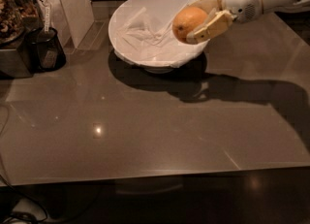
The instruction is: Pick orange from white bowl
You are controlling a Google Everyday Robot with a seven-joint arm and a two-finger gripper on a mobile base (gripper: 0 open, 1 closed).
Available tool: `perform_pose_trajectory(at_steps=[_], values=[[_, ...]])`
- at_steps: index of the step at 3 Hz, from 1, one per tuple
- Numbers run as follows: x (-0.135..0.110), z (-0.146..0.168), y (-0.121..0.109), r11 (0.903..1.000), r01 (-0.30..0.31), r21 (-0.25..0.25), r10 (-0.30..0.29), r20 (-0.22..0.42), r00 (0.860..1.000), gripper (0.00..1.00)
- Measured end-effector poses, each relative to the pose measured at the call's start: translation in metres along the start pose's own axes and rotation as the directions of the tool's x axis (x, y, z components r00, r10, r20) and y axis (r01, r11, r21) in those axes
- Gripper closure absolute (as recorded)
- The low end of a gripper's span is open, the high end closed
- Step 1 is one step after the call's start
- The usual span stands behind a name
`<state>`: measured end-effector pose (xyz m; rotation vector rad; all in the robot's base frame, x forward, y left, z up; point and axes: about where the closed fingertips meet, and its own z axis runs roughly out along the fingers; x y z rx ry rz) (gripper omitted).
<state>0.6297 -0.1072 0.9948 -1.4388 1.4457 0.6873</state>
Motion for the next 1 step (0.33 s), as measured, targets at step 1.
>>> perform_pose_trajectory(at_steps=[1], values=[[0.0106,-0.0037,0.0058,0.9998,-0.021,0.000,0.021,-0.007,1.000,1.00]])
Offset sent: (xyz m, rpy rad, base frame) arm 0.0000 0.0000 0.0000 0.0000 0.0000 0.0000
